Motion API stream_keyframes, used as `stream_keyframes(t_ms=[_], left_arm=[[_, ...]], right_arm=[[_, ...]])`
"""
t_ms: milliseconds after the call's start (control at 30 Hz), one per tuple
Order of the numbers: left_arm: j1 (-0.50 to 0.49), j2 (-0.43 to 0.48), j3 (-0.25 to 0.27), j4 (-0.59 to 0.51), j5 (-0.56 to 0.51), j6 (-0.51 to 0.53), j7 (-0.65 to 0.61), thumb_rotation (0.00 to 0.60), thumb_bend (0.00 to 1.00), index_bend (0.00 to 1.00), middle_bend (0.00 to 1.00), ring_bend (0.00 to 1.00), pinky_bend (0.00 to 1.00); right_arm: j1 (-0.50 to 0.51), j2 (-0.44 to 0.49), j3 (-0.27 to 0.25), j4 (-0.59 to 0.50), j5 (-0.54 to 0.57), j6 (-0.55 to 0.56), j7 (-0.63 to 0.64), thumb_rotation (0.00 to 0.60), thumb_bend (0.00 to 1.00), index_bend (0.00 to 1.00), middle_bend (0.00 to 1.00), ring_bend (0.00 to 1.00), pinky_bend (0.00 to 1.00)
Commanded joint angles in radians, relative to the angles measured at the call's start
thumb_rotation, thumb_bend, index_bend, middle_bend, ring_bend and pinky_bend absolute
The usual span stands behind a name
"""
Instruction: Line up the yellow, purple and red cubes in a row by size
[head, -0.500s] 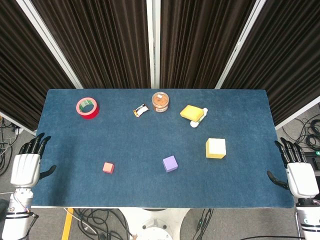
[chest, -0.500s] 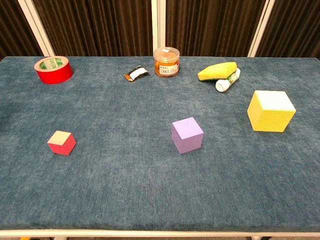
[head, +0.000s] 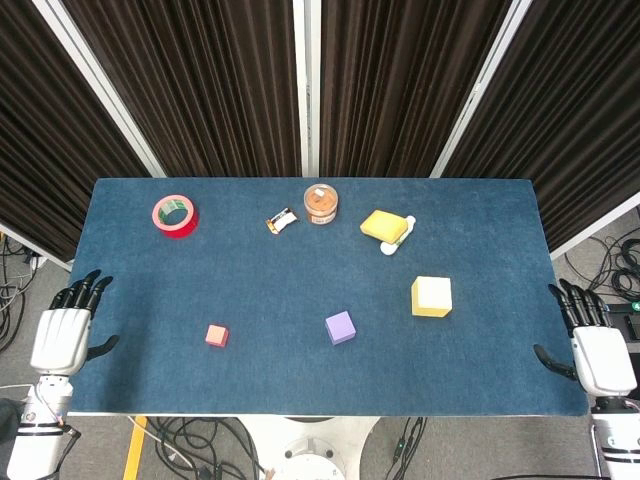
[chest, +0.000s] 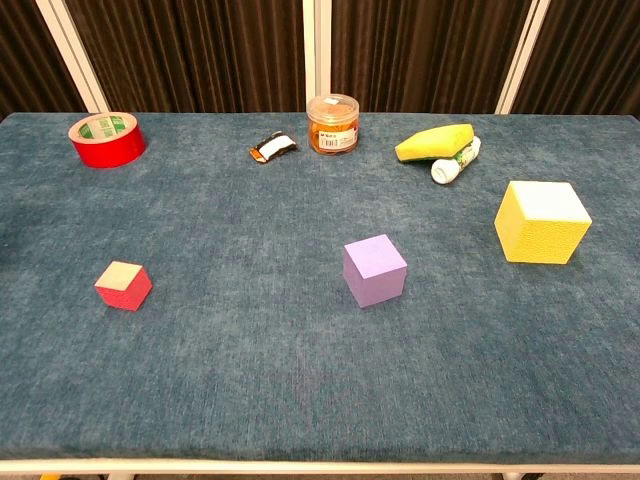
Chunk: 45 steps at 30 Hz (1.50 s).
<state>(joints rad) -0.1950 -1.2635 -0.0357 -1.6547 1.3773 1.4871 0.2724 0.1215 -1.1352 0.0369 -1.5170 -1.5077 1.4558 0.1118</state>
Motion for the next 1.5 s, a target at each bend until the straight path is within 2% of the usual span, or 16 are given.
stream_keyframes(t_ms=[33,167,267,400,500,833,900,1000,1067,1267,1367,1500], left_arm=[[0.002,0.005,0.000,0.001,0.003,-0.009,-0.012,0.600,0.19,0.19,0.20,0.18,0.24],[0.012,0.012,0.001,0.005,0.011,-0.006,-0.033,0.600,0.19,0.19,0.20,0.18,0.24],[0.023,0.018,0.005,0.008,0.010,-0.007,-0.051,0.600,0.19,0.19,0.20,0.18,0.24],[0.036,0.017,0.008,0.015,0.002,-0.015,-0.078,0.600,0.19,0.19,0.20,0.18,0.24],[0.038,0.020,0.010,0.014,-0.001,-0.028,-0.087,0.600,0.19,0.19,0.20,0.18,0.24],[0.030,0.031,-0.001,0.011,0.010,-0.054,-0.109,0.600,0.19,0.19,0.20,0.18,0.24],[0.031,0.033,-0.004,0.011,0.007,-0.057,-0.117,0.600,0.19,0.19,0.20,0.18,0.24],[0.032,0.035,-0.006,0.015,0.004,-0.063,-0.127,0.600,0.19,0.19,0.20,0.18,0.24],[0.034,0.037,-0.007,0.017,0.004,-0.064,-0.131,0.600,0.19,0.19,0.20,0.18,0.24],[0.038,0.045,-0.014,0.018,0.007,-0.059,-0.139,0.600,0.19,0.19,0.20,0.18,0.24],[0.043,0.049,-0.013,0.014,0.015,-0.050,-0.137,0.600,0.19,0.19,0.20,0.18,0.24],[0.052,0.050,-0.011,0.010,0.017,-0.043,-0.135,0.600,0.19,0.19,0.20,0.18,0.24]], right_arm=[[0.071,0.018,0.006,-0.044,0.009,-0.126,-0.034,0.600,0.15,0.00,0.04,0.00,0.00],[0.184,0.000,0.036,-0.053,0.046,-0.303,-0.083,0.600,0.15,0.00,0.04,0.00,0.00],[0.260,-0.046,0.074,-0.030,0.127,-0.417,-0.146,0.600,0.15,0.00,0.05,0.00,0.00],[0.337,-0.113,0.116,0.008,0.227,-0.523,-0.185,0.600,0.15,0.00,0.05,0.00,0.00],[0.377,-0.144,0.125,0.030,0.268,-0.588,-0.183,0.600,0.15,0.00,0.05,0.00,0.00],[0.479,-0.239,0.123,0.134,0.332,-0.714,-0.209,0.600,0.16,0.00,0.07,0.00,0.00],[0.490,-0.254,0.126,0.149,0.339,-0.722,-0.203,0.600,0.20,0.01,0.14,0.00,0.00],[0.492,-0.267,0.140,0.152,0.319,-0.699,-0.158,0.600,0.30,0.11,0.31,0.05,0.02],[0.497,-0.260,0.147,0.140,0.287,-0.684,-0.123,0.600,0.32,0.16,0.37,0.09,0.04],[0.573,-0.232,0.205,0.085,0.229,-0.698,-0.067,0.600,0.33,0.18,0.38,0.09,0.04],[0.652,-0.268,0.245,0.097,0.231,-0.745,-0.055,0.600,0.33,0.18,0.38,0.09,0.04],[0.767,-0.360,0.285,0.166,0.258,-0.821,-0.061,0.600,0.33,0.18,0.37,0.09,0.04]])
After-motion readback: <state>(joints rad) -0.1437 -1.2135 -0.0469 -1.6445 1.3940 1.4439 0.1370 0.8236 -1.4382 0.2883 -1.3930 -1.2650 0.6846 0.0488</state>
